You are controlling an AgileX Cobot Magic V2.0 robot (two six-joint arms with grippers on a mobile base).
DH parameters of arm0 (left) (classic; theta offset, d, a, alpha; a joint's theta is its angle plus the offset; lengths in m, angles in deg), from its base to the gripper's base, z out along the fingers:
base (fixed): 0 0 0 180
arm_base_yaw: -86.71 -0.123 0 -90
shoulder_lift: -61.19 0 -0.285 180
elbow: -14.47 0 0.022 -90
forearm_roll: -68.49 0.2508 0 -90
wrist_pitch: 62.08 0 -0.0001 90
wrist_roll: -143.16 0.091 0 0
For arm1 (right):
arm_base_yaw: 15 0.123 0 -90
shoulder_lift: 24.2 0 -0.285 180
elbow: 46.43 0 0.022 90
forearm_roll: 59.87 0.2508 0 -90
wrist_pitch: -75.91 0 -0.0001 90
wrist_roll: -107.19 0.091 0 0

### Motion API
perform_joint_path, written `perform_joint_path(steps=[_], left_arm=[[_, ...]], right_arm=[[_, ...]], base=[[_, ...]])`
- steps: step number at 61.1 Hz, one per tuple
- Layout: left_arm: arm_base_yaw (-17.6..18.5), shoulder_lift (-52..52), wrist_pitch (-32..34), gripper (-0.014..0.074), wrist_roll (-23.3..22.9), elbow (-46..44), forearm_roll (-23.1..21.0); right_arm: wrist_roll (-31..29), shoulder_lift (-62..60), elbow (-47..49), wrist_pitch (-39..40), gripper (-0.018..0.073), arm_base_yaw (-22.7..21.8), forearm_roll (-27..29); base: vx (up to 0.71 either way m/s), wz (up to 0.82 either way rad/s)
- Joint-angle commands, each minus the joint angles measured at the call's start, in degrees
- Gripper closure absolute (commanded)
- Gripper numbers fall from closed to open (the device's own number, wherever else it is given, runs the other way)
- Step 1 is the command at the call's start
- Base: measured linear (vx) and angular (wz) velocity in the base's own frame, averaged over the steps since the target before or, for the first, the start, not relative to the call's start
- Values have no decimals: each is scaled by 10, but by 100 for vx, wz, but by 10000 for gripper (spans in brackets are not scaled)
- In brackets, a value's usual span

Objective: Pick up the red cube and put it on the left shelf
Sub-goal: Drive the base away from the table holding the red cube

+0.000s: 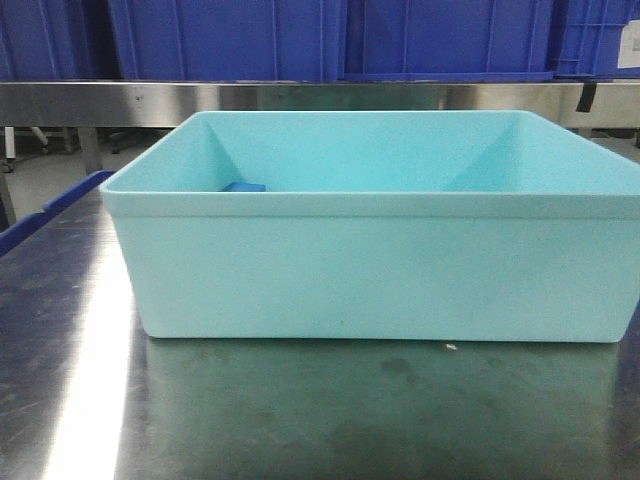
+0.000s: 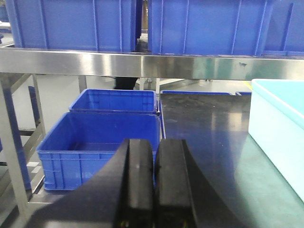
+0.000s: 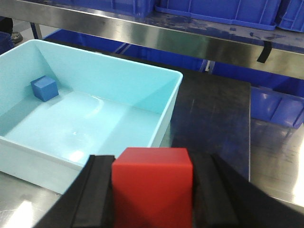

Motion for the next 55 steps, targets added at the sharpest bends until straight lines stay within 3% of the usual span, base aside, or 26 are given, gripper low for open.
perform_joint_path(steps=[1, 24, 55], left_arm=[[1, 7, 51, 495, -3, 14, -2], [1, 7, 51, 495, -3, 14, -2], [1, 7, 51, 495, -3, 14, -2]], right_arm=[[-4, 4, 17, 44, 461, -3, -17], [-4, 4, 17, 44, 461, -3, -17], [-4, 4, 17, 44, 461, -3, -17]], base=[[0, 0], [-5, 29], [-10, 69]])
